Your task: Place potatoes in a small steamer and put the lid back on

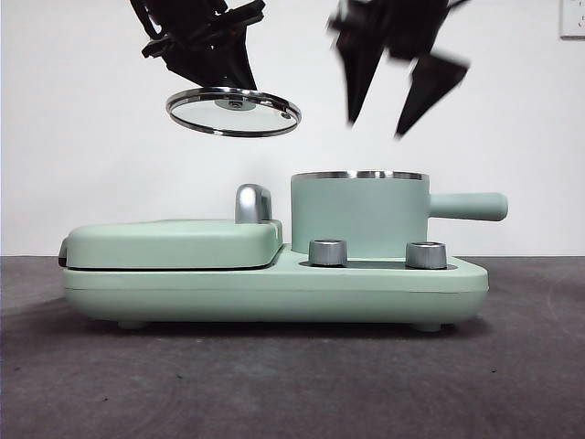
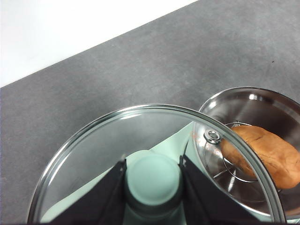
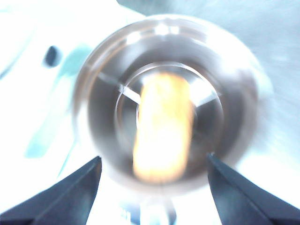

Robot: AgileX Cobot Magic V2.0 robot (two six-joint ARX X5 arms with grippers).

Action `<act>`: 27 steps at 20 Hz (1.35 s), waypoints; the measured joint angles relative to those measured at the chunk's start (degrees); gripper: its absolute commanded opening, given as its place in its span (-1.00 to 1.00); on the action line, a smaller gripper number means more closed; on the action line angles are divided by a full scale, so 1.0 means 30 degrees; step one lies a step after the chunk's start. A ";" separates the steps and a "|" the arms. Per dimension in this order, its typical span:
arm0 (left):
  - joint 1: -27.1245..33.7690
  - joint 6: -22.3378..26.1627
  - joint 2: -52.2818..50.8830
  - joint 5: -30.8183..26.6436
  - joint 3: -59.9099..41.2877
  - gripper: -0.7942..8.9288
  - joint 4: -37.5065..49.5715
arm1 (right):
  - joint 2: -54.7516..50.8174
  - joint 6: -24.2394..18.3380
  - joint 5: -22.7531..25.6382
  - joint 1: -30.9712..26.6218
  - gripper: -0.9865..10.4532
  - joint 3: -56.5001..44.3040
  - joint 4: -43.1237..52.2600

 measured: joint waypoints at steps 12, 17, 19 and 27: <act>-0.1668 0.0007 0.0000 0.0007 0.0000 -0.82 0.0000 | -1.3427 -0.0051 0.0707 -0.0015 -0.21 -1.3107 0.2616; -0.2433 0.0262 0.0000 0.0168 0.0000 -0.82 0.0357 | -1.9853 -0.0051 0.0262 0.1166 -0.21 -2.0006 0.4452; -0.2659 0.0663 0.0000 0.0954 0.0000 -0.82 0.0554 | -2.2287 -0.0051 0.0255 0.1807 -0.21 -2.1930 0.5238; -0.3308 0.1719 0.0525 0.1960 0.0000 -0.82 0.2033 | -2.7292 0.0947 0.0255 0.2426 -0.21 -2.4006 0.5523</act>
